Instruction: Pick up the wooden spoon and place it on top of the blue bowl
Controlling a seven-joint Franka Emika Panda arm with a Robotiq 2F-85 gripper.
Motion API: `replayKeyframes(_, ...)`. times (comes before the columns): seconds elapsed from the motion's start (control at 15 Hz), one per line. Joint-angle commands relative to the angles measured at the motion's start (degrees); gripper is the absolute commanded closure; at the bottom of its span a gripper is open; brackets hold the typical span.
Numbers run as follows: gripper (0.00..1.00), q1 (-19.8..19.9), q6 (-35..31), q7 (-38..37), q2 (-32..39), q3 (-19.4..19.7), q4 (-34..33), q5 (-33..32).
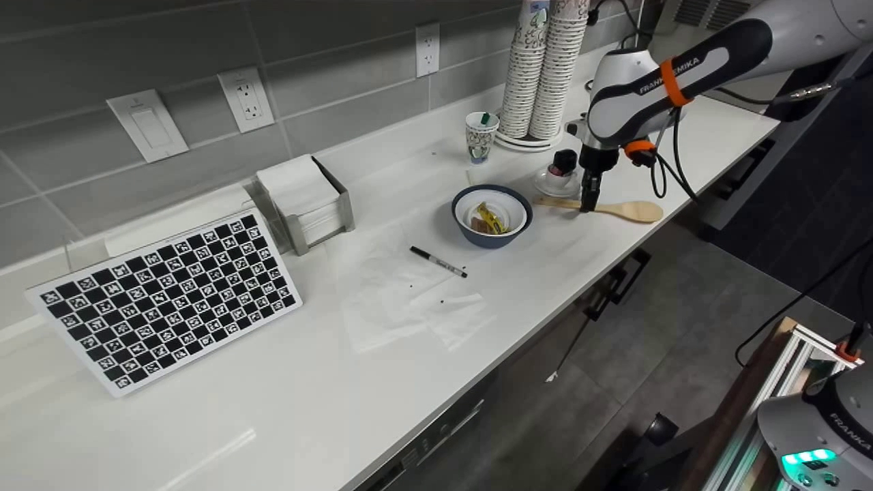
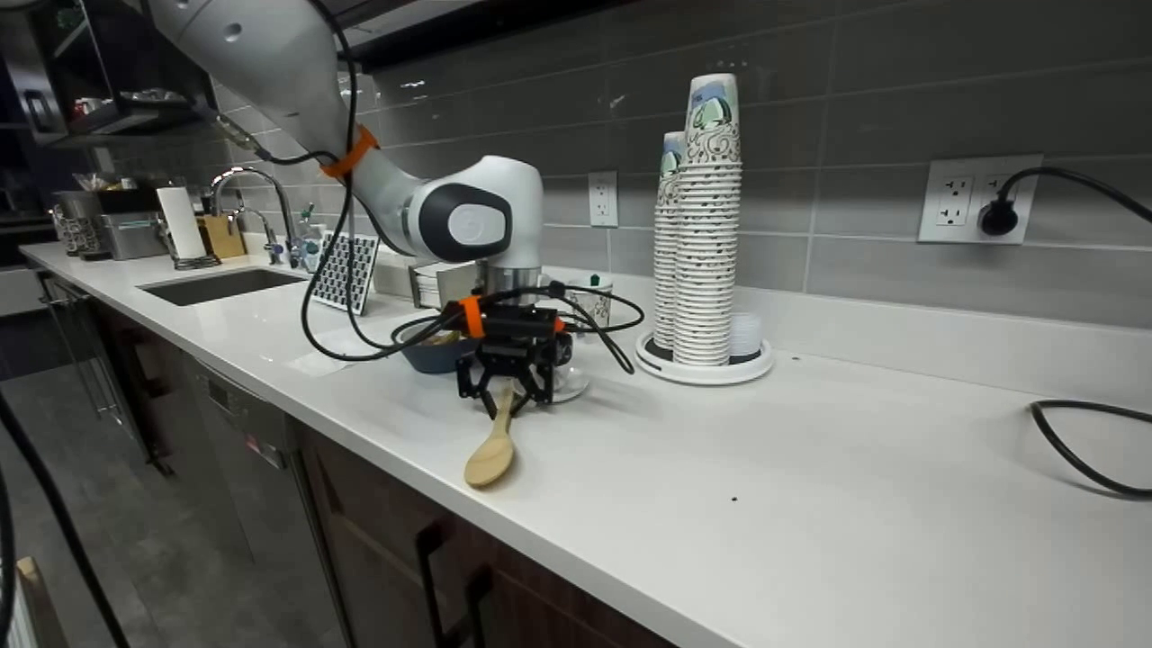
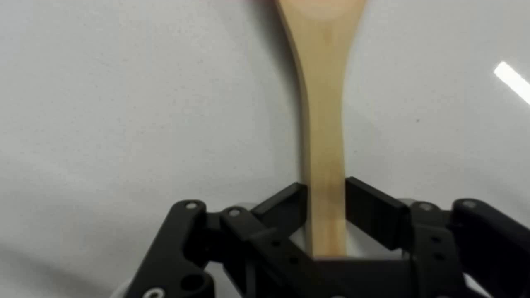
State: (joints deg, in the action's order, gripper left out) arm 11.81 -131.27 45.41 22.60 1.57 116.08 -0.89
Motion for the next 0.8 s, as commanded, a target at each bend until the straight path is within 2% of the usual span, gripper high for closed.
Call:
replayKeyframes(0.0,0.94,0.4,1.9,0.6,0.8,0.3,-1.3,-0.8)
replayKeyframes(0.13,1.00,0.4,2.8,1.5,-0.1,0.1,-0.7,-0.8)
replayKeyframes(0.47,1.00,0.1,4.0,5.1,-2.9,-0.6,1.5,-0.8)
replayKeyframes(0.73,1.00,-0.8,3.6,7.9,-8.2,-1.4,4.4,-0.6)
